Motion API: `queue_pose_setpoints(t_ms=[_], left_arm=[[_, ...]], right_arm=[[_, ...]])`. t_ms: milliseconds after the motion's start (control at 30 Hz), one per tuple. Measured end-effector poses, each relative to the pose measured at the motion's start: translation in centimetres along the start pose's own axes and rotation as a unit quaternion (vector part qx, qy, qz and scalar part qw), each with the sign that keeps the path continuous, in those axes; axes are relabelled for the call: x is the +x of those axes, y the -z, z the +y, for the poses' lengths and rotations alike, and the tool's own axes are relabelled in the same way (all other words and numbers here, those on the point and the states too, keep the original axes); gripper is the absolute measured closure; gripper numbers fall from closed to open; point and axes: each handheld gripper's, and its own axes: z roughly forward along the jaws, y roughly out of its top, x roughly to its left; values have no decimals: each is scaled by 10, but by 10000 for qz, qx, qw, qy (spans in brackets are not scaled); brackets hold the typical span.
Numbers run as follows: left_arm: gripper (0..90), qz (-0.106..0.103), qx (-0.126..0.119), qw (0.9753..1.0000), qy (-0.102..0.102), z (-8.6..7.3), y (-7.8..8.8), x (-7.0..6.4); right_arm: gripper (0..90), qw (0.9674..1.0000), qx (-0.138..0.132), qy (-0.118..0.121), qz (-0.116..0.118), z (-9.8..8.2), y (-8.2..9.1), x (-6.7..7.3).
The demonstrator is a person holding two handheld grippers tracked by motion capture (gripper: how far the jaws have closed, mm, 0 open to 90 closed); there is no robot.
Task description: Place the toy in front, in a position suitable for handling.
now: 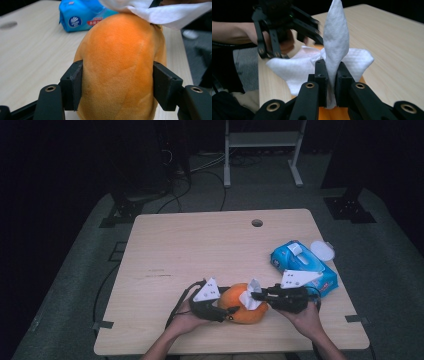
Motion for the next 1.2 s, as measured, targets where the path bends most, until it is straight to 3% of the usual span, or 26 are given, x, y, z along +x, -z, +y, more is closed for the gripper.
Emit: queue_pose_setpoints(t_ms=[67,133,267,333,400,533,633,767,900,1000,1033,1100,1200], left_arm=[[340,62,21,9998,-171,2,-2,-6],[308,32,18,9999,-157,0,-1,-5],[97,18,-74,9993,354,-5,-2,3],[106,-102,-100,9979,632,-8,0,9],[205,-224,-176,9964,794,-10,2,13],[322,-157,-186,9972,701,-8,2,11],[364,52,-158,9991,384,1,2,2],[370,226,-141,9996,-9,10,2,-12],[306,75,-297,9995,105,6,2,-8],[143,93,-238,9989,391,3,0,-2],[129,23,-238,9984,517,2,-1,0],[225,-187,-282,9974,634,0,-2,2],[342,-133,-258,9984,481,1,-1,0]], right_arm=[[817,9996,21,264,39,8,-6,10],[817,9990,128,435,-2,10,-9,14],[817,9993,129,359,7,3,-7,10],[817,9995,122,301,-22,1,-4,7],[816,9995,132,264,-72,1,-1,3],[816,9996,160,188,-140,0,3,-1],[815,9984,244,423,-287,6,0,8],[813,9975,221,645,-203,15,-4,18],[816,9980,235,574,-146,11,4,11],[817,9985,239,465,-157,5,7,7],[817,9989,227,392,-88,4,9,5],[817,9989,249,385,-101,4,10,5],[817,9986,291,418,-130,6,10,6]])
